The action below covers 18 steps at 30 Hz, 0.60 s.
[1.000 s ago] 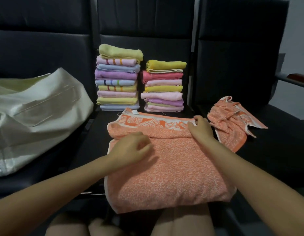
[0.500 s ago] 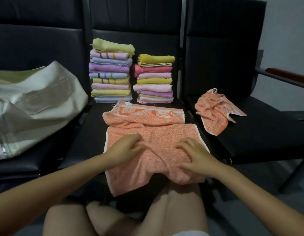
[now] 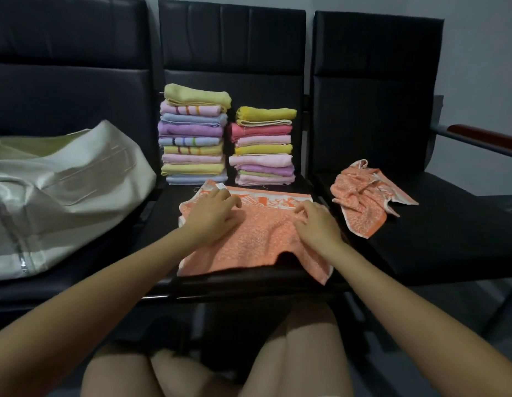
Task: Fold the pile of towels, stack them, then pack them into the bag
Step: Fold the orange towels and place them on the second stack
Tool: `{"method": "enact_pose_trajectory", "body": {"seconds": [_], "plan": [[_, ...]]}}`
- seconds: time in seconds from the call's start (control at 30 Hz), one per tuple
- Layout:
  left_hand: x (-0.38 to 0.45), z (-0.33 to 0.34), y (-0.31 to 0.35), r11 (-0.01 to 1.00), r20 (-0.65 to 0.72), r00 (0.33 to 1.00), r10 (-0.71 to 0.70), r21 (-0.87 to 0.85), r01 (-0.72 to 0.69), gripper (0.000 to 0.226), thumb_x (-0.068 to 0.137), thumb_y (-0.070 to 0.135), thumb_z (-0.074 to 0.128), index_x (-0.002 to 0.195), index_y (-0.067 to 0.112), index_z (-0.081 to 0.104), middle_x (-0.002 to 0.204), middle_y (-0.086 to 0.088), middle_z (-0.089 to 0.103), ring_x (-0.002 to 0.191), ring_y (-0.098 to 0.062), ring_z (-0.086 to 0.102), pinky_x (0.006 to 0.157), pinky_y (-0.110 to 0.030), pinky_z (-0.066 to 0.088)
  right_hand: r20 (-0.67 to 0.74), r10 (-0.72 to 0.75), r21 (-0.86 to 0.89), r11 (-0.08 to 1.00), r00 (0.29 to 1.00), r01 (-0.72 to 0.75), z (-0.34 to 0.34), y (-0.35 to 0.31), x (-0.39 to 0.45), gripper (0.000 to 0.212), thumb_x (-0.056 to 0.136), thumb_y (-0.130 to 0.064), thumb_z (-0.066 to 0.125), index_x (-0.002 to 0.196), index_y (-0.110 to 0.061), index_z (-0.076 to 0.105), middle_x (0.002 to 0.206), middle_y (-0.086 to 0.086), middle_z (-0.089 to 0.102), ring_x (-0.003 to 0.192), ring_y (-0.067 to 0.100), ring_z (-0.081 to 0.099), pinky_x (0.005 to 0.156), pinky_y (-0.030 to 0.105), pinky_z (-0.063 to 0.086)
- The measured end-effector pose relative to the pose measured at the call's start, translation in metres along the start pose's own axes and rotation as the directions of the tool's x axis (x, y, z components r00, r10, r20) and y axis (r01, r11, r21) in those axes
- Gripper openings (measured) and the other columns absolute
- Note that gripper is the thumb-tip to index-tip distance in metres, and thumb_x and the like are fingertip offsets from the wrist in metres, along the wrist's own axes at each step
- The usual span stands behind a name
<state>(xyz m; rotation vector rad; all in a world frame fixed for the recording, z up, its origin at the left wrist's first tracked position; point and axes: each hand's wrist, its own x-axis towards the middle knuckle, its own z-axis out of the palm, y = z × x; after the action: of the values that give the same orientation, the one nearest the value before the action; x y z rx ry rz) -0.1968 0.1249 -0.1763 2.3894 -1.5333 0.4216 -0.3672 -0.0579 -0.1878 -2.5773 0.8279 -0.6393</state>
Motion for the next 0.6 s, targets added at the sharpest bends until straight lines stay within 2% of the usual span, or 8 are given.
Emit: {"method": "enact_pose_trajectory", "body": {"seconds": [0.03, 0.07, 0.13, 0.23, 0.3, 0.37, 0.5, 0.6], "plan": [[0.000, 0.003, -0.002, 0.999, -0.016, 0.999, -0.030, 0.023, 0.031, 0.031, 0.096, 0.039, 0.054, 0.119, 0.020, 0.059, 0.119, -0.004, 0.055, 0.115, -0.023, 0.047, 0.090, -0.038, 0.039, -0.036, -0.057, -0.158, 0.986, 0.998, 0.051, 0.003, -0.002, -0.001, 0.032, 0.091, -0.021, 0.055, 0.123, -0.015, 0.056, 0.125, 0.003, 0.054, 0.120, 0.023, 0.044, 0.095, 0.035, 0.038], [-0.002, 0.005, -0.001, 0.999, -0.049, 0.997, -0.053, 0.002, 0.053, 0.029, 0.095, 0.035, 0.056, 0.120, 0.020, 0.060, 0.121, -0.004, 0.054, 0.117, -0.023, 0.045, 0.093, -0.039, 0.039, -0.078, -0.136, -0.190, 0.975, 0.988, 0.119, 0.005, -0.004, -0.005, 0.034, 0.091, -0.019, 0.054, 0.125, -0.016, 0.055, 0.123, 0.003, 0.052, 0.119, 0.022, 0.043, 0.097, 0.035, 0.037], [-0.015, 0.009, 0.003, 0.989, -0.086, 0.995, -0.041, -0.142, 0.029, 0.022, 0.094, 0.034, 0.056, 0.110, 0.021, 0.063, 0.111, 0.000, 0.058, 0.106, -0.017, 0.050, 0.090, -0.037, 0.044, -0.108, -0.318, -0.020, 0.948, 0.942, 0.318, 0.006, -0.007, -0.019, 0.027, 0.091, -0.027, 0.056, 0.117, -0.017, 0.059, 0.109, -0.004, 0.052, 0.105, 0.015, 0.047, 0.089, 0.031, 0.041], [-0.051, 0.022, 0.007, 0.957, 0.044, 0.989, 0.140, -0.262, -0.124, 0.037, 0.090, 0.057, 0.049, 0.101, 0.024, 0.062, 0.097, 0.006, 0.056, 0.092, -0.012, 0.051, 0.083, -0.037, 0.046, 0.151, -0.509, 0.022, 0.859, 0.847, 0.512, 0.017, -0.001, -0.047, 0.051, 0.083, -0.061, 0.048, 0.116, -0.024, 0.062, 0.106, -0.010, 0.051, 0.101, 0.008, 0.044, 0.086, 0.025, 0.037], [-0.066, 0.034, 0.001, 0.953, 0.101, 0.972, 0.213, -0.240, -0.184, 0.053, 0.085, 0.069, 0.045, 0.110, 0.026, 0.063, 0.106, 0.006, 0.055, 0.098, -0.013, 0.051, 0.086, -0.035, 0.045, 0.197, -0.491, 0.003, 0.866, 0.849, 0.500, 0.029, 0.009, -0.052, 0.056, 0.083, -0.064, 0.049, 0.122, -0.026, 0.062, 0.114, -0.007, 0.052, 0.110, 0.010, 0.041, 0.094, 0.026, 0.037], [-0.067, 0.040, -0.006, 0.945, 0.098, 0.980, 0.174, -0.297, -0.138, 0.055, 0.083, 0.071, 0.045, 0.112, 0.028, 0.064, 0.107, 0.009, 0.054, 0.101, -0.012, 0.050, 0.089, -0.034, 0.044, 0.144, -0.436, 0.094, 0.900, 0.888, 0.427, 0.036, 0.014, -0.046, 0.038, 0.091, -0.044, 0.058, 0.120, -0.022, 0.065, 0.113, -0.006, 0.054, 0.110, 0.011, 0.043, 0.096, 0.029, 0.038], [-0.056, 0.037, -0.001, 0.948, 0.046, 0.990, 0.137, -0.296, -0.117, 0.051, 0.087, 0.052, 0.037, 0.105, 0.016, 0.068, 0.100, -0.001, 0.062, 0.094, -0.021, 0.056, 0.080, -0.037, 0.047, 0.111, -0.424, 0.084, 0.905, 0.899, 0.417, 0.040, 0.011, -0.037, 0.024, 0.091, -0.010, 0.058, 0.112, -0.015, 0.069, 0.108, -0.003, 0.059, 0.107, 0.016, 0.049, 0.090, 0.027, 0.038], [-0.052, 0.037, -0.002, 0.956, 0.023, 0.996, 0.081, -0.286, -0.071, 0.057, 0.091, 0.050, 0.026, 0.103, 0.008, 0.062, 0.093, -0.010, 0.066, 0.085, -0.029, 0.059, 0.071, -0.037, 0.046, 0.116, -0.361, 0.142, 0.928, 0.926, 0.344, 0.031, 0.010, -0.031, 0.016, 0.093, -0.011, 0.057, 0.102, -0.016, 0.069, 0.096, -0.007, 0.062, 0.092, 0.011, 0.053, 0.078, 0.025, 0.038]]}}
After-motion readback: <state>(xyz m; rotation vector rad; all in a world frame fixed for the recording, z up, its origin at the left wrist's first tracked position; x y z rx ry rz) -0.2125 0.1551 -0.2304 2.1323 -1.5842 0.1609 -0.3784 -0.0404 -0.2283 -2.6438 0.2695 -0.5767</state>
